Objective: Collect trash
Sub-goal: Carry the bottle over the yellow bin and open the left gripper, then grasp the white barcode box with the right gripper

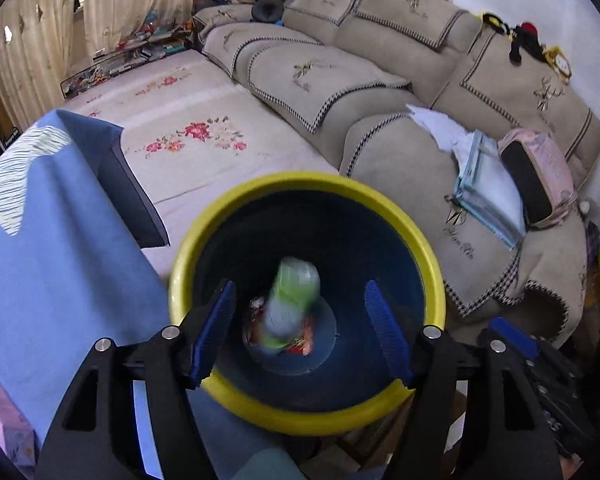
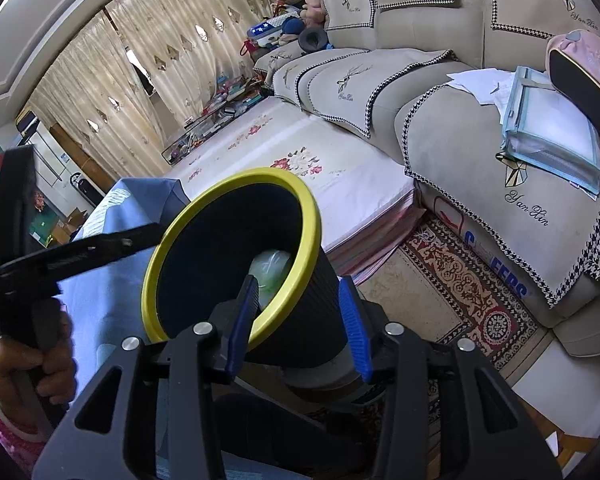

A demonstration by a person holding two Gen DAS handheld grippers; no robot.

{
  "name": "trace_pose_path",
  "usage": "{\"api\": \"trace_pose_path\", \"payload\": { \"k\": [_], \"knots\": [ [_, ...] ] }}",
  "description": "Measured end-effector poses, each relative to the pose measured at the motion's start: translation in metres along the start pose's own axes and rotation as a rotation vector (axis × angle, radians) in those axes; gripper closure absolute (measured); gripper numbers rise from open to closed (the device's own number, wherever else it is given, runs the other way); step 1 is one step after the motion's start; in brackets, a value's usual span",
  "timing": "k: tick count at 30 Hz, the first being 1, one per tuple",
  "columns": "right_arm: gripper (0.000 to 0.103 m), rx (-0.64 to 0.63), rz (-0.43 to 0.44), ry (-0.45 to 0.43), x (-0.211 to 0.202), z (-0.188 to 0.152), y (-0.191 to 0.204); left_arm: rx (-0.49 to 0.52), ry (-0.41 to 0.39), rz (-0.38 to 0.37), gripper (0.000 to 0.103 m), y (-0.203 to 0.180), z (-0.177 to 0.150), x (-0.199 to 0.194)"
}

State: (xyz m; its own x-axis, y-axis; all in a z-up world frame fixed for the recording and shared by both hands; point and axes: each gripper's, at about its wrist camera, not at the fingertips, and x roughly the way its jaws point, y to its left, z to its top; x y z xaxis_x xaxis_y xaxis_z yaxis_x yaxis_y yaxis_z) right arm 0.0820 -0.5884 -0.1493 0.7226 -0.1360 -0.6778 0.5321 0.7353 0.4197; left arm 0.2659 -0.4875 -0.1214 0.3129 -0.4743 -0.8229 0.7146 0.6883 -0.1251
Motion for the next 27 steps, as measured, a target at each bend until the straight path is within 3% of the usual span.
{"api": "trace_pose_path", "payload": {
  "k": [5, 10, 14, 23, 27],
  "knots": [
    [0.062, -0.021, 0.016, 0.01, 0.001, -0.003, 0.011, -0.035, -0.086, 0.0, 0.026, 0.012, -0.021, -0.064],
    [0.061, -0.076, 0.059, 0.042, 0.009, -0.011, 0.038, -0.114, -0.187, 0.037, 0.017, 0.045, -0.063, -0.136],
    [0.061, -0.149, 0.116, 0.071, 0.016, -0.019, 0.074, -0.202, -0.266, 0.123, 0.014, 0.088, -0.108, -0.192],
    [0.061, -0.398, 0.313, 0.167, 0.025, -0.062, 0.203, -0.391, -0.372, 0.452, 0.011, 0.187, -0.215, -0.303],
    [0.059, -0.509, 0.386, 0.191, 0.023, -0.083, 0.261, -0.466, -0.399, 0.511, 0.011, 0.221, -0.255, -0.331]
  ]
}}
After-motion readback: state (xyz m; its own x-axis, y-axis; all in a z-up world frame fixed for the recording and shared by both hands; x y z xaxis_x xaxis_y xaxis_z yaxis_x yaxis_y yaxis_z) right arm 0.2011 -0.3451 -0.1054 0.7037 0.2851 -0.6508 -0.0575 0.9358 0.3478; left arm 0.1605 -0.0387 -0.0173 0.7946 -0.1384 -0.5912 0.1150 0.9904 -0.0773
